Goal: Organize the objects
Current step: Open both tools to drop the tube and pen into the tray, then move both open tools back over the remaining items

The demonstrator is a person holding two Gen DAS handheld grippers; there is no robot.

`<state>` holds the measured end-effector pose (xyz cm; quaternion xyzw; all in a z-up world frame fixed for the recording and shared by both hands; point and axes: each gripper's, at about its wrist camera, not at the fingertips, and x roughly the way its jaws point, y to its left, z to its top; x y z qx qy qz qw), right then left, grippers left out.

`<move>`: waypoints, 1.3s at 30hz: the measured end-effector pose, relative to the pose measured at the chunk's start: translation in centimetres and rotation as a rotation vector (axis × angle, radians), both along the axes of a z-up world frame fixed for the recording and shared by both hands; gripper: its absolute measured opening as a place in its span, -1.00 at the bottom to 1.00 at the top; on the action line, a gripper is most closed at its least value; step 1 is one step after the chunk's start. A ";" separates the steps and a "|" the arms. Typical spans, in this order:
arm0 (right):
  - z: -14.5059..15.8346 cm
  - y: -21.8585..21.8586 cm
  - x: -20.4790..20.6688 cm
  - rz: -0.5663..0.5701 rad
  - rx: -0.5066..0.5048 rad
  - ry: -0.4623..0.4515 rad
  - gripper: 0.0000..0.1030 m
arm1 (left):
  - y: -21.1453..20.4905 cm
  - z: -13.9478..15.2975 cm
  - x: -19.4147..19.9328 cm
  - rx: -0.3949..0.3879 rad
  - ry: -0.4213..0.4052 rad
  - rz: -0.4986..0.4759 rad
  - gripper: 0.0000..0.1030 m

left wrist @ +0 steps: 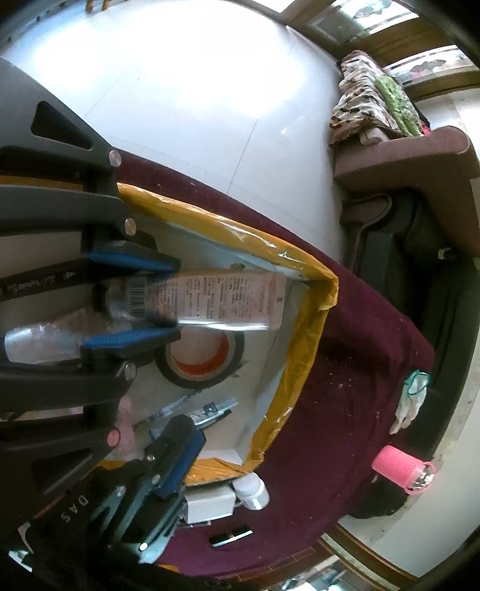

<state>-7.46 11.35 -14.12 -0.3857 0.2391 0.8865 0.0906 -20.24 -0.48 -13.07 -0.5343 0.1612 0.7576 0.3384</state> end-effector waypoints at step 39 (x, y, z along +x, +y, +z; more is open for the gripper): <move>0.5 4.8 21.8 -0.311 -0.051 0.017 -0.42 | 0.6 5.3 19.1 0.340 0.012 -0.189 -0.22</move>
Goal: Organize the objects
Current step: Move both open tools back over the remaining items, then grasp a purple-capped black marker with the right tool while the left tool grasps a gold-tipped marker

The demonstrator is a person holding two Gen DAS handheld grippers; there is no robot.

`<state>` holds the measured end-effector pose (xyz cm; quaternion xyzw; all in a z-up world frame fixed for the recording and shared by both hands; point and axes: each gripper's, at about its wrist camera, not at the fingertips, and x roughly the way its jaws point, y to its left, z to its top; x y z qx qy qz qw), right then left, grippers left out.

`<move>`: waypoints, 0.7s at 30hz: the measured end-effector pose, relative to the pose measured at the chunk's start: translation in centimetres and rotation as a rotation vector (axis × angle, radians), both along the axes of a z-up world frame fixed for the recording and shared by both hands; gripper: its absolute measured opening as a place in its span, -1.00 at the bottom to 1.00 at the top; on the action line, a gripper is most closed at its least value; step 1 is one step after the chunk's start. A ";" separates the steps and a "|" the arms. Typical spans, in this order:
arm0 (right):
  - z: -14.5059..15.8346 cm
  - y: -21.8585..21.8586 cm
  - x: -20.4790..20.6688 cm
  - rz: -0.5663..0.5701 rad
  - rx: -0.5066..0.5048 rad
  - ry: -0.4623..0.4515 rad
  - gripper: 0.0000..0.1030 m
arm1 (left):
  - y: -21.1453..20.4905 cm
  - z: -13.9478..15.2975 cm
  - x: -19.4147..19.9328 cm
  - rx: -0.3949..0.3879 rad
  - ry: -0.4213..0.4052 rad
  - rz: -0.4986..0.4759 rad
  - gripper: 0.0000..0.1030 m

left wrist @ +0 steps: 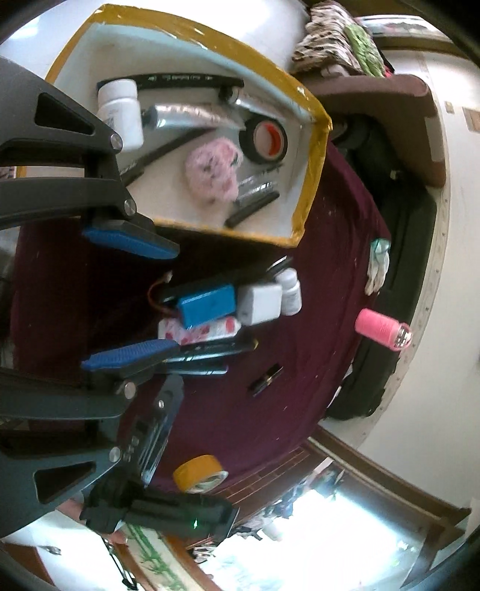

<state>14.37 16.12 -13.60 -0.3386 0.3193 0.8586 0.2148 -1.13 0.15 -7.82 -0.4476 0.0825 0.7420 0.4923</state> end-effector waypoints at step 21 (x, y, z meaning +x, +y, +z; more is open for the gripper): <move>-2.1 -1.1 0.7 -0.082 0.103 -0.203 -0.73 | 1.5 -0.9 3.3 -0.043 0.012 -0.058 -0.22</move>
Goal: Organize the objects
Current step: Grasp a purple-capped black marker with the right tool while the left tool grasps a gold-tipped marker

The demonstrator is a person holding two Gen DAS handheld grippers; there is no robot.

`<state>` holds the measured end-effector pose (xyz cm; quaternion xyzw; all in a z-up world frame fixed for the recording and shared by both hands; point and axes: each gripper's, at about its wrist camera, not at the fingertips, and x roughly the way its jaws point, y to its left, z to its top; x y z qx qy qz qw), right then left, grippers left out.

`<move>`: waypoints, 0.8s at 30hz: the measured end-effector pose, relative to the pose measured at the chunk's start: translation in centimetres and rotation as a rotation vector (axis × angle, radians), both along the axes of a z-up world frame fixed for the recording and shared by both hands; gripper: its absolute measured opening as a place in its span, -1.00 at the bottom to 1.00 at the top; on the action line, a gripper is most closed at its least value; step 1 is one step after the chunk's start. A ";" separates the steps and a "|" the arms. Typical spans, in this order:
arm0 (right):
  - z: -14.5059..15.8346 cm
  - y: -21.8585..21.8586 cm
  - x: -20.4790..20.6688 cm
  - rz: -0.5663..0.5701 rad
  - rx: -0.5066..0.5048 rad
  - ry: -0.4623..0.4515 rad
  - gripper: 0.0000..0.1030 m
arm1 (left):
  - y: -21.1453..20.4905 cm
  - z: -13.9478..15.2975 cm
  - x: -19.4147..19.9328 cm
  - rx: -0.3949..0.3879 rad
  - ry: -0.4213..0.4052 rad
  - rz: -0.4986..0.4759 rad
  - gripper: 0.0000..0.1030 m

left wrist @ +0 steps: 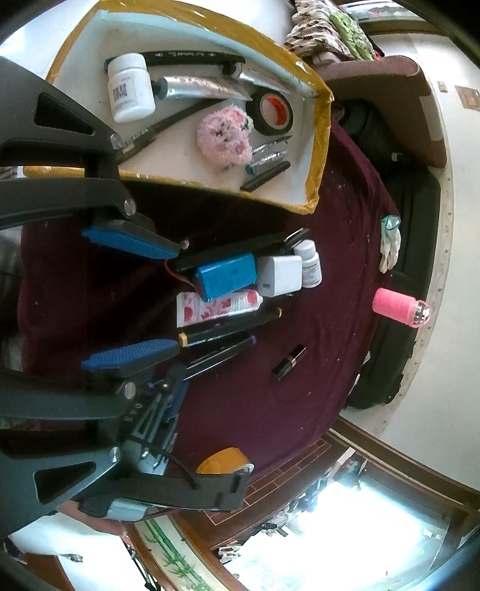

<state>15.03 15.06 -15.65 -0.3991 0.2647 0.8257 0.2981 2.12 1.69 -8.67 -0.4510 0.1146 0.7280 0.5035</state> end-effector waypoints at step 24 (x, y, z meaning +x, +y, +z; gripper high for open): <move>0.1 5.1 3.4 -0.112 -0.023 0.097 -0.76 | 10.7 -1.8 2.2 -0.103 0.047 -0.150 -0.23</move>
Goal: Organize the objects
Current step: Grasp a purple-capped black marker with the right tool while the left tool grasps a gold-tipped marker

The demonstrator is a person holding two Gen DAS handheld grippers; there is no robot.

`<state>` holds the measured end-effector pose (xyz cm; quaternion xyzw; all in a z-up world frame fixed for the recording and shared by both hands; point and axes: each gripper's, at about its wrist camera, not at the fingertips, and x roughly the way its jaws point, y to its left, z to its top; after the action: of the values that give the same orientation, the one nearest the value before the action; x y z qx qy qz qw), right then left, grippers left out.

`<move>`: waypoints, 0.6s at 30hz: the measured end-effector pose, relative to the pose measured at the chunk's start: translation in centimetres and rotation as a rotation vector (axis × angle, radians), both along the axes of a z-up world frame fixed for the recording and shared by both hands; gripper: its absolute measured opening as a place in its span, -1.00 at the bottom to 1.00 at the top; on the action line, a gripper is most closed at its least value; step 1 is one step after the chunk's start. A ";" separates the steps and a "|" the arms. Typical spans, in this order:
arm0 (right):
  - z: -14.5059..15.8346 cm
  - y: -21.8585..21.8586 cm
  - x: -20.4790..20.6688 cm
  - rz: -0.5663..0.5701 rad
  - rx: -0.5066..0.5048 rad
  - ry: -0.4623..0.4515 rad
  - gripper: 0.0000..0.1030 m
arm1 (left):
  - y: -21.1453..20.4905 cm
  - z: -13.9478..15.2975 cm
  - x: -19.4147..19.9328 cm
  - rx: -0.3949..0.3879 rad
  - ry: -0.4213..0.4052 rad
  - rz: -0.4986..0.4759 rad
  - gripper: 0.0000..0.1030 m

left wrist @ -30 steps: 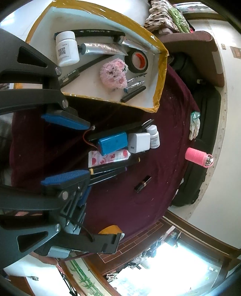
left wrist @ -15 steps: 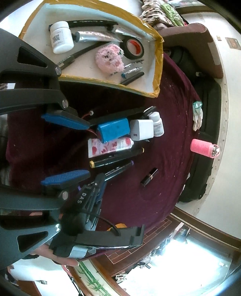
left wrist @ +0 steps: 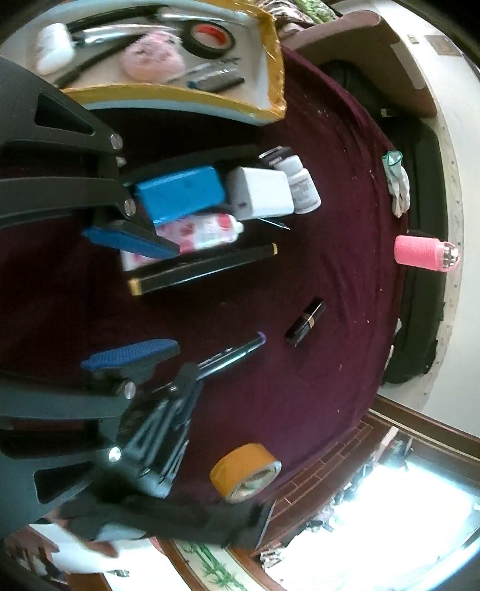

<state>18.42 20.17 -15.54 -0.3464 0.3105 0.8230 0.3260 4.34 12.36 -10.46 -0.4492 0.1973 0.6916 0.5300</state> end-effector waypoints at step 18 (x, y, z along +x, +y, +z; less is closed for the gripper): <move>-0.1 0.7 0.5 0.005 -0.038 0.055 -0.76 | 5.6 -4.8 -1.5 -0.163 0.005 0.032 -0.53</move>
<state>18.95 20.82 -15.62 -0.3305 0.3341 0.8270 0.3086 2.82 17.97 -15.21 -0.4923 0.2470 0.6827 0.4801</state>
